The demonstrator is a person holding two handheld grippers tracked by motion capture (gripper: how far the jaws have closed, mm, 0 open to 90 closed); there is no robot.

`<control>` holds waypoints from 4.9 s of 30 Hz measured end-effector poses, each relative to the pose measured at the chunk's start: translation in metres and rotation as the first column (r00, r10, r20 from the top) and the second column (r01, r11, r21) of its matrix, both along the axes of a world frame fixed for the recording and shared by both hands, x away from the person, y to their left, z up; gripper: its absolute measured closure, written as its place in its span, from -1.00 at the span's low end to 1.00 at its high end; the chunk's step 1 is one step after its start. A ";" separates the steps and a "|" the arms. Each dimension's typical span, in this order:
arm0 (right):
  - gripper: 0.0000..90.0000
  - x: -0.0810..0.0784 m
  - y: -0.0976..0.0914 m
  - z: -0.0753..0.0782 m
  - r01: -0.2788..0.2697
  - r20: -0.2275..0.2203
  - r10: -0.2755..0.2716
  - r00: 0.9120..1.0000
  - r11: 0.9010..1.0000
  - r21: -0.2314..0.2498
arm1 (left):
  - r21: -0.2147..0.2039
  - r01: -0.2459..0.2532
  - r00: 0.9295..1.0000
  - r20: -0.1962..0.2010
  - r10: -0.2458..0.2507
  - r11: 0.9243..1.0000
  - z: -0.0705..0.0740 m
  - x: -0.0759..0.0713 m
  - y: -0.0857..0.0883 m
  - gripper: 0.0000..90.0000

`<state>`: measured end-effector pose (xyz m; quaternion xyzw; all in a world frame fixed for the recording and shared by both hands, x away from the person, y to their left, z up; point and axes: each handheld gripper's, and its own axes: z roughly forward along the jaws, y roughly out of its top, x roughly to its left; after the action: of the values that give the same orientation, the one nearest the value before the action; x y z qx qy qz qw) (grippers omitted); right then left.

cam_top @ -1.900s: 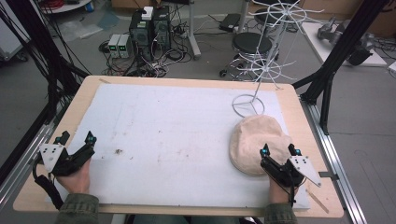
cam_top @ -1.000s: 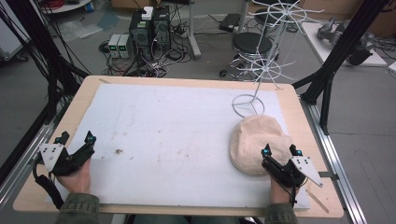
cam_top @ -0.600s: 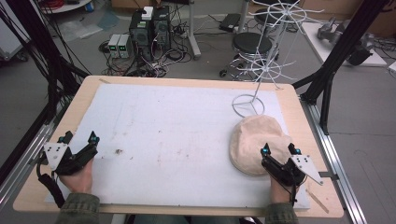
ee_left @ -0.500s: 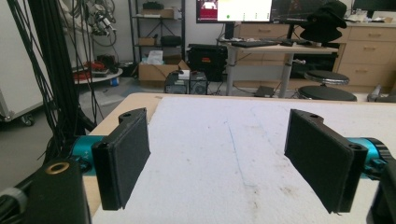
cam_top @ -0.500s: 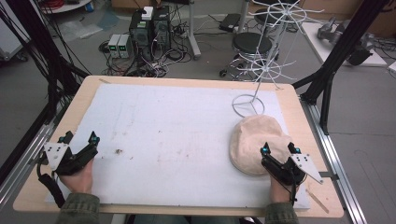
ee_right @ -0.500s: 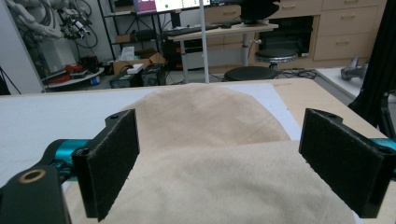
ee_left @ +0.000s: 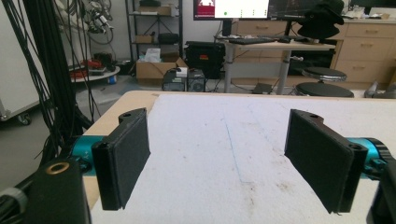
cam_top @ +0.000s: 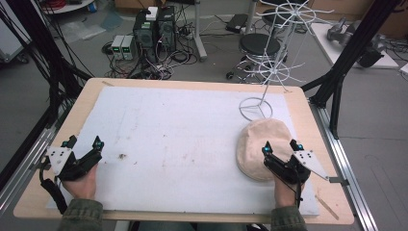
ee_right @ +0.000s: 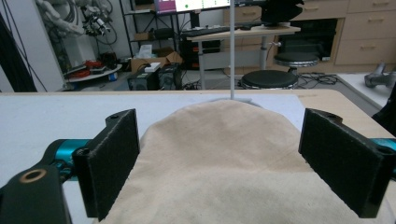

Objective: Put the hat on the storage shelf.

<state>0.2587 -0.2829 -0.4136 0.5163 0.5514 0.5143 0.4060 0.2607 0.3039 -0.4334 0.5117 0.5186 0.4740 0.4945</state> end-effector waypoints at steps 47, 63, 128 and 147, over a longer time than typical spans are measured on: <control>-0.73 0.060 0.053 0.005 -0.192 -0.413 0.153 0.898 0.980 -0.054 | -0.006 -0.013 1.000 -0.002 0.013 1.000 0.001 0.002 0.000 -0.51; -0.72 0.080 0.061 -0.005 -0.170 -0.551 0.152 0.820 0.985 0.020 | -0.003 -0.008 1.000 0.003 0.008 1.000 0.001 0.003 -0.002 -0.51; 0.66 0.072 0.052 -0.010 -0.177 -0.515 0.184 0.837 0.982 0.064 | -0.032 -0.001 1.000 0.013 0.001 0.999 0.000 0.002 -0.001 -0.50; 0.70 0.045 0.040 0.022 -0.264 -0.325 0.294 0.899 0.955 0.136 | -0.031 0.004 1.000 0.014 -0.004 1.000 0.000 0.004 -0.002 -0.50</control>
<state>0.3034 -0.2424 -0.3916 0.5305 0.6584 0.4938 0.2032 0.2642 0.3020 -0.4331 0.5016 0.5214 0.4684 0.5071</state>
